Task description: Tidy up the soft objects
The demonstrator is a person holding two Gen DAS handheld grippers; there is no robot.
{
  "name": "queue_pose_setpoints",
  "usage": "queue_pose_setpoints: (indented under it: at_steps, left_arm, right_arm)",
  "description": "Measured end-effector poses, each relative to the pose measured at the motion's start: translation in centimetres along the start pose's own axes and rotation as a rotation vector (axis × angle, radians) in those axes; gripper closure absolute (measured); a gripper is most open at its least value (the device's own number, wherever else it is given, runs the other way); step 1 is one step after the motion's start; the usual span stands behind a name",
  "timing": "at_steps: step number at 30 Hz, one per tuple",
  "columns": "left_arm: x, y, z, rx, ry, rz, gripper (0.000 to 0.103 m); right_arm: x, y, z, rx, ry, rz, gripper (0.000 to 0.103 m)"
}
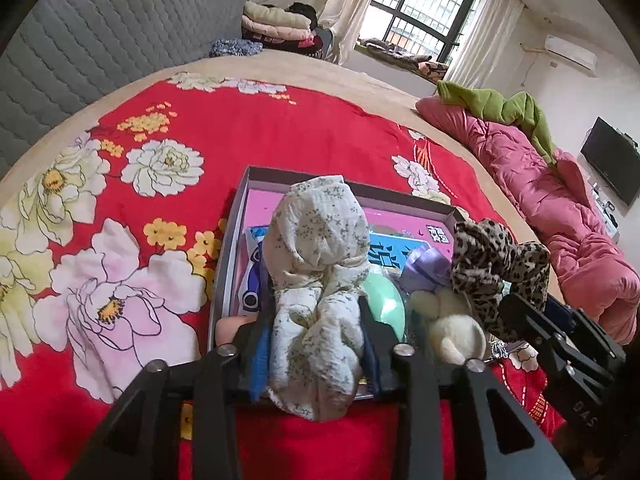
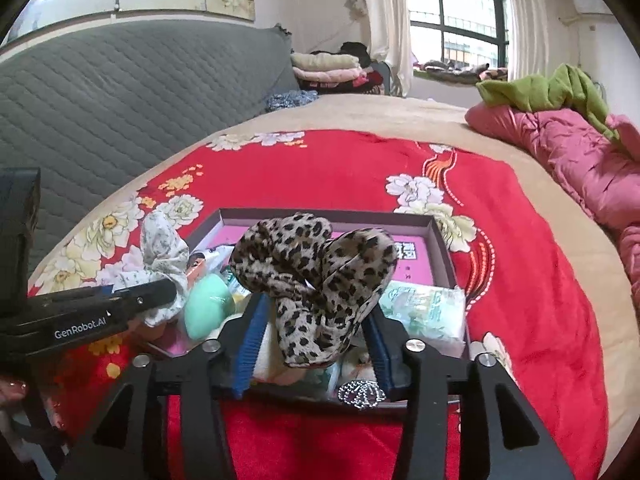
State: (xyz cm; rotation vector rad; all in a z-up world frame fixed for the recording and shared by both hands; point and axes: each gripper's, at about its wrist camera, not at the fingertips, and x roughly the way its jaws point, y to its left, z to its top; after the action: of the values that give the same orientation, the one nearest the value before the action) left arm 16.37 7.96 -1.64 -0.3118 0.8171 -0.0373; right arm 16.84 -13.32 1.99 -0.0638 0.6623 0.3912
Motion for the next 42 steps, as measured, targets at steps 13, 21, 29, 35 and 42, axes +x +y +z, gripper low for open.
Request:
queue_pose_setpoints:
  at_steps: [13, 21, 29, 35, 42]
  left_arm:
    - [-2.3, 0.1, 0.6, -0.004, -0.078, 0.036, 0.039]
    - [-4.5, -1.6, 0.2, 0.021, -0.094, 0.047, 0.038]
    - [-6.5, -3.9, -1.9, 0.066, -0.072, 0.102, 0.038]
    - [-8.0, -5.8, -4.2, 0.100, -0.043, 0.112, 0.038]
    - [-9.0, -7.0, -6.4, 0.099, -0.007, 0.135, 0.038]
  right_arm:
    - [-2.7, -1.3, 0.5, 0.025, -0.060, -0.038, 0.039]
    - [-5.6, -0.9, -0.1, 0.005, -0.089, -0.045, 0.035]
    - [-8.0, -1.4, -1.8, 0.038, -0.071, -0.071, 0.030]
    - [-9.5, -1.4, -4.0, 0.063, -0.029, -0.089, 0.029]
    - [-10.7, -0.4, -6.3, 0.062, 0.008, -0.107, 0.028]
